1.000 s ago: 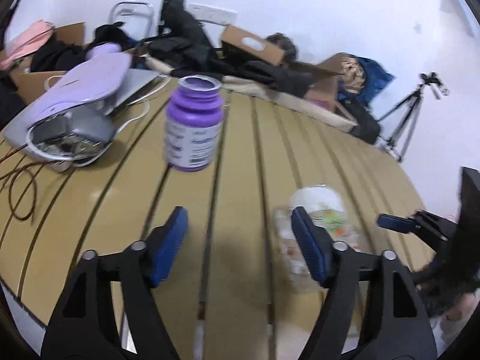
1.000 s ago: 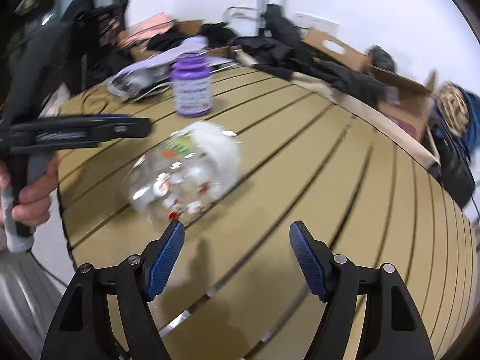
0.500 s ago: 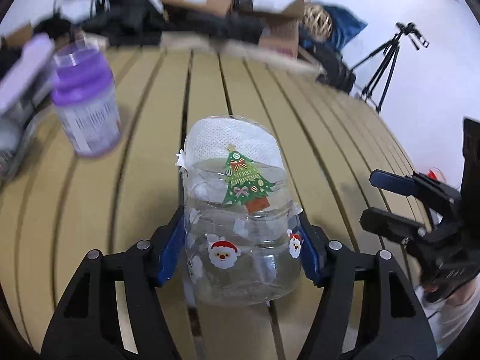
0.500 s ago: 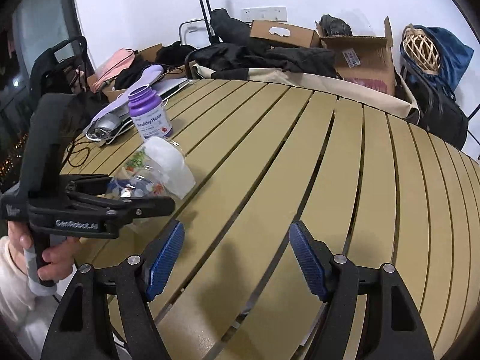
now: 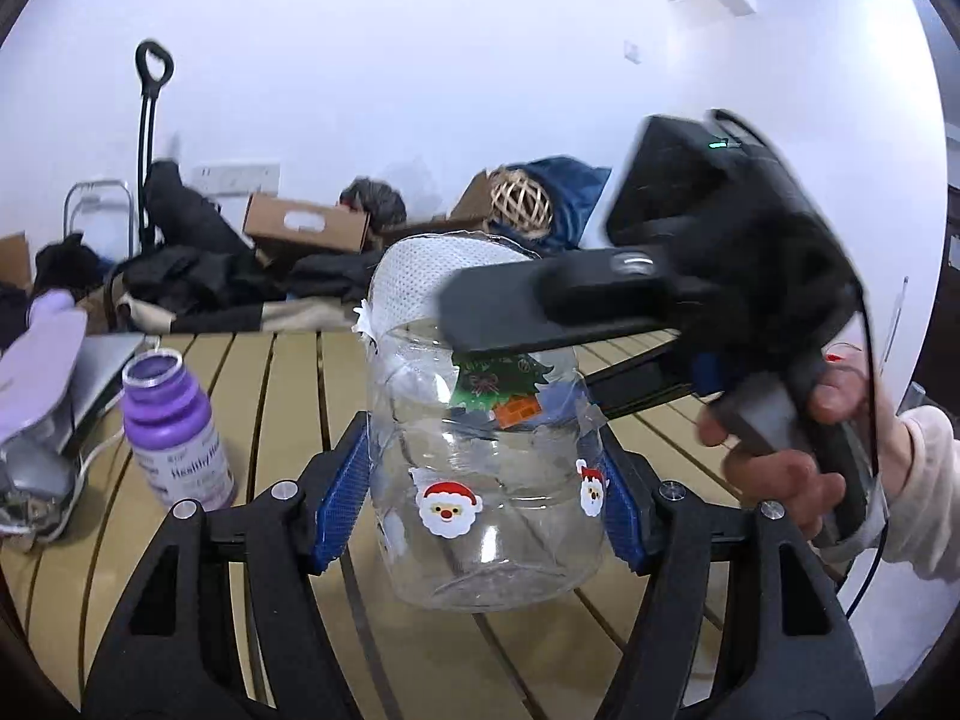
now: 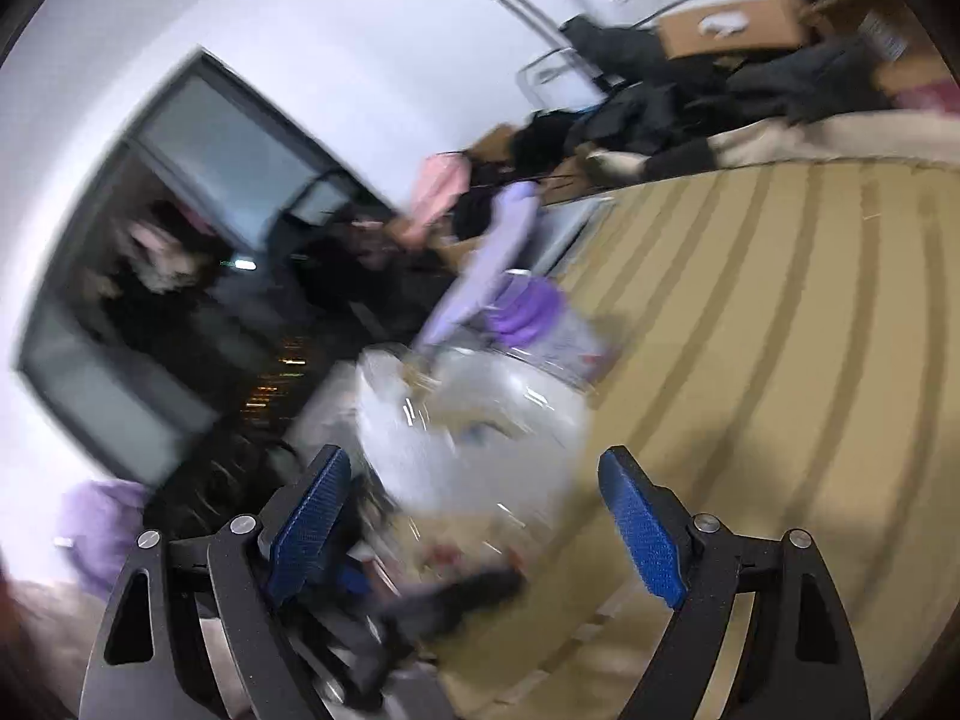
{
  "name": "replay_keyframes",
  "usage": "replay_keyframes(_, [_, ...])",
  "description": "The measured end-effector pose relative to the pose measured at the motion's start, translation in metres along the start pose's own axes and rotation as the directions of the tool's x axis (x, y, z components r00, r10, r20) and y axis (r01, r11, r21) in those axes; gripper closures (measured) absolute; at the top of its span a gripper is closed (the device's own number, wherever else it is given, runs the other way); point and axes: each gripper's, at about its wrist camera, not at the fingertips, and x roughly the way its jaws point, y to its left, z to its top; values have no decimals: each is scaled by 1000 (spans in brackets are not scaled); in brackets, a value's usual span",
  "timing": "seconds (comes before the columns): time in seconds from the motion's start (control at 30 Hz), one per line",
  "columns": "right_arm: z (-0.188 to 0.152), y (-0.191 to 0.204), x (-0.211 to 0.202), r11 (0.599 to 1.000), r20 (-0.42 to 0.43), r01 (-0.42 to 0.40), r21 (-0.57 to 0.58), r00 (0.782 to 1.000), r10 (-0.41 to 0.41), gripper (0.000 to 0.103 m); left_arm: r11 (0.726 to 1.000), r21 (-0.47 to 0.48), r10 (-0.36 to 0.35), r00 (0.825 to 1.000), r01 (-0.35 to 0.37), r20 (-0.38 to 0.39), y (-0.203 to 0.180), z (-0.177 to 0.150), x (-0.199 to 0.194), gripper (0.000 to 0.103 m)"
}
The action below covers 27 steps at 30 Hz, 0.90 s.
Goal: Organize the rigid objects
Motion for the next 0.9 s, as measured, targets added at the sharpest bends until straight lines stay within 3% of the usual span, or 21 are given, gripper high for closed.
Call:
replay_keyframes(0.03, [3, -2, 5, 1000, -12, -11, 16, 1000, 11, 28, 1000, -16, 4, 1000, -4, -9, 2, 0, 2, 37])
replay_keyframes(0.07, [5, -2, 9, 1000, -20, -18, 23, 1000, 18, 31, 999, -46, -7, 1000, 6, -20, 8, 1, 7, 35])
replay_keyframes(0.13, [9, 7, 13, 994, -15, 95, -56, 995, -96, 37, 995, -99, 22, 996, -31, -92, 19, 2, 18, 26])
replay_keyframes(0.17, [14, 11, 13, 984, 1, 153, -95, 988, -154, 37, 992, -96, 65, 989, -78, -130, 23, 3, 21, 16])
replay_keyframes(0.23, [22, 25, 14, 929, 65, 314, -194, 949, -307, 37, 986, -56, 147, 979, -156, -144, 33, 12, 21, 10])
replay_keyframes(0.3, [28, 41, 15, 838, 144, 467, -283, 884, -444, 37, 974, -6, 224, 968, -227, -114, 42, 29, 17, 2])
replay_keyframes(0.33, [33, 49, 19, 776, 190, 542, -322, 840, -508, 37, 968, 4, 249, 964, -249, -91, 48, 39, 14, 0])
replay_keyframes(0.47, [58, 55, 22, 722, 249, 610, -327, 792, -557, 37, 952, 34, 305, 952, -305, 8, 73, 87, 23, 0])
replay_keyframes(0.5, [64, 54, 23, 719, 245, 614, -327, 790, -563, 37, 949, 41, 311, 950, -312, 11, 77, 91, 29, 0])
replay_keyframes(0.57, [80, 45, 26, 691, 245, 654, -307, 756, -607, 37, 941, 46, 337, 941, -336, -24, 94, 99, 48, 0])
replay_keyframes(0.63, [89, 33, 28, 689, 225, 665, -288, 747, -626, 37, 934, 49, 358, 927, -355, -110, 108, 99, 71, 0])
replay_keyframes(0.67, [94, 24, 30, 695, 210, 665, -274, 747, -631, 37, 913, 56, 407, 901, -403, -153, 114, 96, 84, 0])
replay_keyframes(0.73, [98, 8, 34, 745, 169, 618, -251, 786, -595, 37, 901, 104, 434, 880, -422, -194, 111, 82, 88, 0])
replay_keyframes(0.8, [97, 0, 41, 742, 151, 619, -256, 784, -602, 37, 856, 166, 515, 838, -490, -183, 107, 66, 91, 0])
replay_keyframes(0.87, [93, -4, 48, 745, 135, 614, -262, 787, -602, 37, 839, 151, 541, 831, -523, -129, 101, 62, 76, 0])
replay_keyframes(0.9, [93, -7, 51, 752, 127, 606, -259, 793, -595, 37, 843, 104, 537, 837, -527, -108, 96, 59, 61, 0])
